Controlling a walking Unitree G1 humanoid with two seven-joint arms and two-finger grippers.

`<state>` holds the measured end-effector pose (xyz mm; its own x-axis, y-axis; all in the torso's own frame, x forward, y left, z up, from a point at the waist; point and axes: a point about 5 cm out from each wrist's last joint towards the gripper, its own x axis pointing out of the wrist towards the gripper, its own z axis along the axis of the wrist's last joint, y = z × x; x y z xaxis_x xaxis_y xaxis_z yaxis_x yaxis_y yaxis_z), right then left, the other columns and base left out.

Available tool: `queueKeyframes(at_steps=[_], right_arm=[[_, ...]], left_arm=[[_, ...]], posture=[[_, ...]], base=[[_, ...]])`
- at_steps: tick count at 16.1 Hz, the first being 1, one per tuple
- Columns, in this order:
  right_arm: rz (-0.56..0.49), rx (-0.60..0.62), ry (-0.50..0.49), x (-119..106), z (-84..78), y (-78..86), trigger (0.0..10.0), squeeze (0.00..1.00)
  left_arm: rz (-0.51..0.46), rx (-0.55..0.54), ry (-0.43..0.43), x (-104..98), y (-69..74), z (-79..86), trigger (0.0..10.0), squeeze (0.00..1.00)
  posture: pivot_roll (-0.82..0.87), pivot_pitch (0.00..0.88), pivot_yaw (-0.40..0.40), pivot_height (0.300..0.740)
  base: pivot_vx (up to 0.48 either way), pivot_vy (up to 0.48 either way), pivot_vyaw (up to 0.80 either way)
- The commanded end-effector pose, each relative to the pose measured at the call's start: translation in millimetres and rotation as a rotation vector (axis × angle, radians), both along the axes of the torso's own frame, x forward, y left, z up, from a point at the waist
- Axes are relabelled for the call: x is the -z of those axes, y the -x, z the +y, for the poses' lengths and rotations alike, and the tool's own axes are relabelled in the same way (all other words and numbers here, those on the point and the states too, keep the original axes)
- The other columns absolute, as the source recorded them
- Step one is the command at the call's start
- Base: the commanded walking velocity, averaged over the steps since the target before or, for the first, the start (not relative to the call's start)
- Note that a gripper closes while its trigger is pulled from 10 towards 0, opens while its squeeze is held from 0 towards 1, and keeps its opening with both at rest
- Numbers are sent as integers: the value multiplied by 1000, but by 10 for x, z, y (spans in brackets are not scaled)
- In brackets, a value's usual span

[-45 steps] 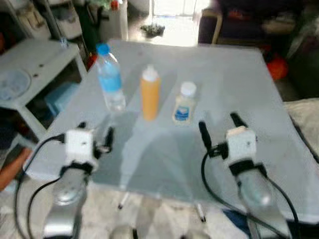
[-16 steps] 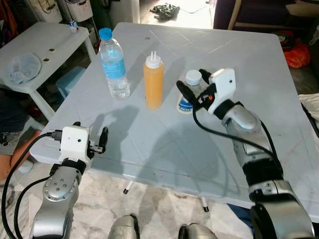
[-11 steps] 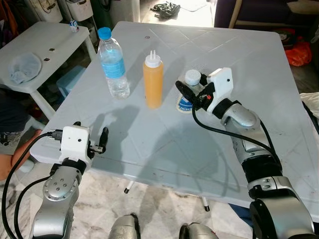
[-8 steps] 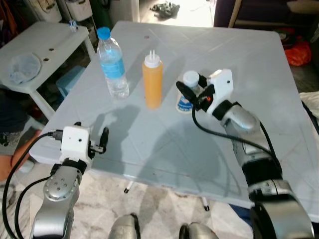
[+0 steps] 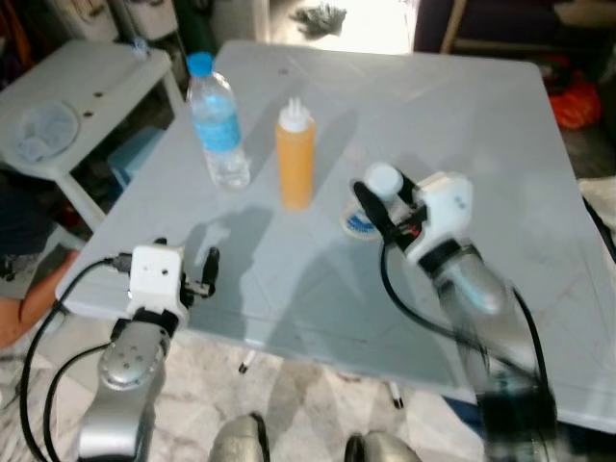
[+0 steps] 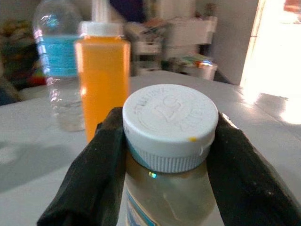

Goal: Restocking fridge

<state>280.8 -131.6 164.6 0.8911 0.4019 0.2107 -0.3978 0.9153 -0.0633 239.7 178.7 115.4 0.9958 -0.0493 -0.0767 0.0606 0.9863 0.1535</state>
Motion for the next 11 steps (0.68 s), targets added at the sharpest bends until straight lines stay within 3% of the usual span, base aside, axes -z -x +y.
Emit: queueKeyframes(at_steps=[1, 6, 8, 11], right_arm=[[-54, 45, 7, -105, 22, 79, 10000, 0], [55, 181, 1, 134, -42, 96, 10000, 0], [133, 315, -10, 219, -127, 61, 10000, 0], [134, 326, -17, 231, -128, 7, 10000, 0]], left_arm=[[8, -28, -7, 27, 13, 23, 10000, 0], [2, -5, 20, 64, -112, -68, 10000, 0], [-11, -16, 29, 53, -143, -102, 10000, 0], [-22, -16, 32, 46, -160, -126, 10000, 0]], posture=[[91, 53, 18, 740], [65, 0, 11, 740], [65, 0, -8, 740], [65, 0, -19, 740]], base=[[0, 0, 0], [0, 0, 0], [0, 0, 0], [-178, 0, 0]])
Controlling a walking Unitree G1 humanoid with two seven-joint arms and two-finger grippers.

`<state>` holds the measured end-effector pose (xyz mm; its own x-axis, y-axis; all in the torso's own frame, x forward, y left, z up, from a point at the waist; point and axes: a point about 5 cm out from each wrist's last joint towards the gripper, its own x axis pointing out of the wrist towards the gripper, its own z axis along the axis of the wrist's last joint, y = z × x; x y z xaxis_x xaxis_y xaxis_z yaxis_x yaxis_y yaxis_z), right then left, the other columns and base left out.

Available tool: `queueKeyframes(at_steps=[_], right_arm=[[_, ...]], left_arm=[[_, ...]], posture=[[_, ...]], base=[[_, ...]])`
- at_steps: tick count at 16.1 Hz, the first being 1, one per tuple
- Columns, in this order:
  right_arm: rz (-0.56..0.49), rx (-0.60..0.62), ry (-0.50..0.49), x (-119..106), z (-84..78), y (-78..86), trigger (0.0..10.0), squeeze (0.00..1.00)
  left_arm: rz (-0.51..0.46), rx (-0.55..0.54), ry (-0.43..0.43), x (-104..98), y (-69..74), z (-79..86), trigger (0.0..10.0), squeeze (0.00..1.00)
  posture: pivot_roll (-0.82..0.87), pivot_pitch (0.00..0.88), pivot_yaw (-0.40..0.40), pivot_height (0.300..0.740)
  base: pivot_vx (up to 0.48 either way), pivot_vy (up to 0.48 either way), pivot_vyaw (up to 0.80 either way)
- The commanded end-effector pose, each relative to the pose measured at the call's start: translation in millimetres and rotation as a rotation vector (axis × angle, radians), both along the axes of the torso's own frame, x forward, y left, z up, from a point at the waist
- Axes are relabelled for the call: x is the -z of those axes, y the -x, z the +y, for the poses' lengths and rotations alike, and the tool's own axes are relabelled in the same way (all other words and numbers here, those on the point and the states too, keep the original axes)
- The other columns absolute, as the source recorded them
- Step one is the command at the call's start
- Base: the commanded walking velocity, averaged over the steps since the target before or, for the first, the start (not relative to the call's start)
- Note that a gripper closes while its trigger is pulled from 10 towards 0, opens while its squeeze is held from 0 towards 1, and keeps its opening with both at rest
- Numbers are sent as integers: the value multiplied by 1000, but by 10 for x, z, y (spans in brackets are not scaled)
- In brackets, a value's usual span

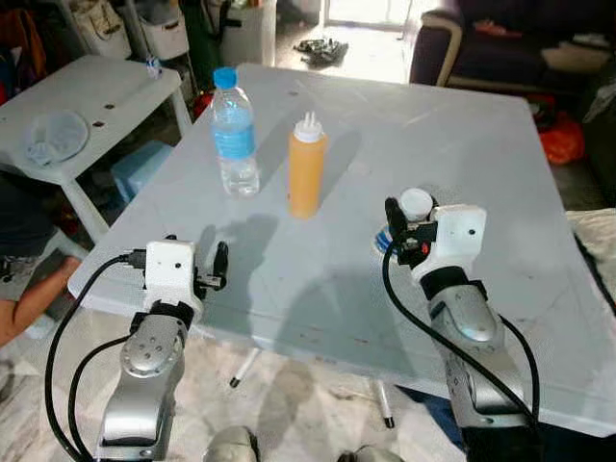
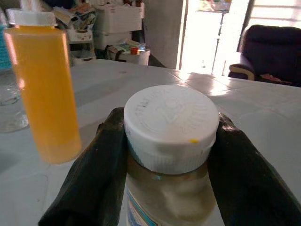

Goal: Restocking fridge

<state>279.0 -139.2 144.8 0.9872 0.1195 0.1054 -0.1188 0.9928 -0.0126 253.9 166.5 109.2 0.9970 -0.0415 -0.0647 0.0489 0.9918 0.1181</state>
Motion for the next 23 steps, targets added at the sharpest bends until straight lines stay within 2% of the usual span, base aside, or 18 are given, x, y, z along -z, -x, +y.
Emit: queueKeyframes(at_steps=[1, 2, 5, 9, 12, 23], right_arm=[[31, 32, -11, 24, -57, -21, 10000, 0], [46, -2, -36, 10, -50, -12, 10000, 0], [38, -3, -75, -8, -72, -10, 10000, 0], [33, 0, -81, -37, -98, -23, 10000, 0], [13, -38, -86, -74, -53, -25, 10000, 0], [-2, -108, -72, -94, 49, -25, 10000, 0]], left_arm=[[-14, -9, -4, -17, -22, 3, 10000, 0], [-15, -13, -3, -20, -28, 3, 10000, 0], [-14, -12, -2, -16, -41, -11, 10000, 0], [-11, -7, -4, -5, -48, -23, 10000, 0], [-9, -9, -6, -1, -44, -18, 10000, 0], [-6, -5, -16, 15, -50, -13, 10000, 0]], posture=[[63, 0, -21, 740], [58, 0, -21, 740], [51, 4, -18, 740], [50, 7, -16, 740], [53, 11, -16, 740], [58, 20, -18, 740]], base=[[-270, 0, 0], [-281, 0, 0], [-324, 0, 0], [-335, 0, 0], [-334, 0, 0], [-333, 0, 782]])
